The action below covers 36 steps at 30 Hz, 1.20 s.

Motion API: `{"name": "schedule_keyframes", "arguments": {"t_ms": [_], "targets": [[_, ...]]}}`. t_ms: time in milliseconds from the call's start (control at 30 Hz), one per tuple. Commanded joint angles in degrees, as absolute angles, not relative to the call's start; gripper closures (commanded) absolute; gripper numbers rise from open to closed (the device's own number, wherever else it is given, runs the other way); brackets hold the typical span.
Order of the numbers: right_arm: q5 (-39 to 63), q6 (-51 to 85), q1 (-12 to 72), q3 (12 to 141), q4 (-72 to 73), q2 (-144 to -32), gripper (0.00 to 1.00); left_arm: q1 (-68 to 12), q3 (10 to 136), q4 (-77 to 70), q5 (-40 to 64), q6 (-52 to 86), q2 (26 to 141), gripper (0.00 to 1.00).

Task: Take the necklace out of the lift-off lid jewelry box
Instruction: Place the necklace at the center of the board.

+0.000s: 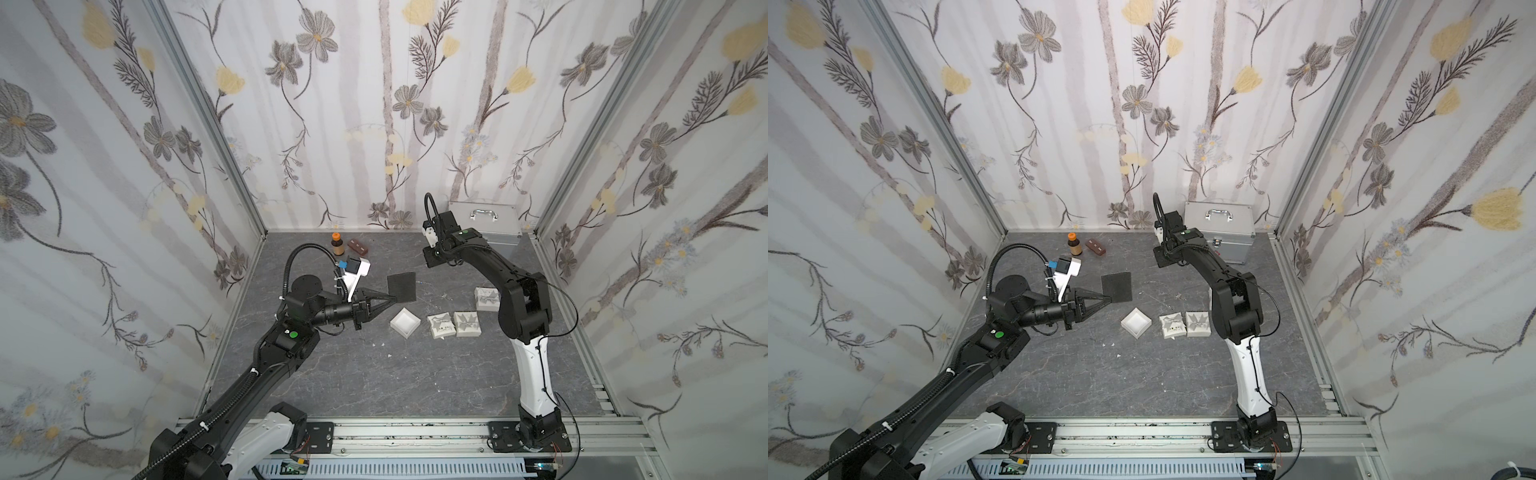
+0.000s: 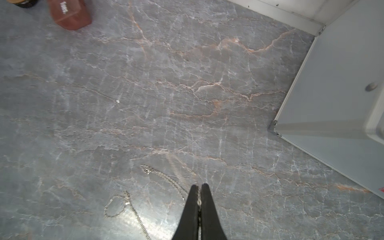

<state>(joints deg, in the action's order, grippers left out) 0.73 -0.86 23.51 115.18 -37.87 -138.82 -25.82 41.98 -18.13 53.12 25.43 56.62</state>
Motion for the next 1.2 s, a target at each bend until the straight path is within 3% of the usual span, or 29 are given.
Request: {"name": "schedule_keyframes", "arguments": {"t_ms": [0,233,433,533,700,767,933,1167], "targets": [[-1.45,-0.10,22.90,114.88,-38.42,-139.91,1.00,-25.84,41.90,-19.24,52.65,24.84,56.59,1.00],[-4.49,0.26,21.50,108.54,-38.28,-139.97,1.00,-25.84,41.90,-19.06,52.55,24.74,57.13,1.00],[-6.27,0.94,21.02,101.02,-36.24,-137.11,0.94,-25.82,41.73,-18.48,51.83,24.01,57.52,1.00],[-6.67,1.28,21.01,98.15,-35.50,-135.38,0.83,-25.84,41.66,-17.96,51.11,23.23,58.56,1.00],[-4.99,1.29,20.93,94.21,-34.73,-131.23,0.54,-25.82,41.98,-17.12,50.32,22.41,61.49,1.00],[-2.79,1.10,20.85,91.77,-33.90,-128.30,0.48,-25.84,42.01,-17.39,50.22,22.32,62.43,1.00],[8.10,1.19,19.81,84.66,-29.83,-119.41,0.46,-25.83,42.43,-16.84,48.52,20.99,64.13,1.00],[29.53,-0.77,19.74,70.88,-18.61,-101.92,0.39,-25.75,43.56,-15.86,49.68,19.38,67.55,1.00]]}}
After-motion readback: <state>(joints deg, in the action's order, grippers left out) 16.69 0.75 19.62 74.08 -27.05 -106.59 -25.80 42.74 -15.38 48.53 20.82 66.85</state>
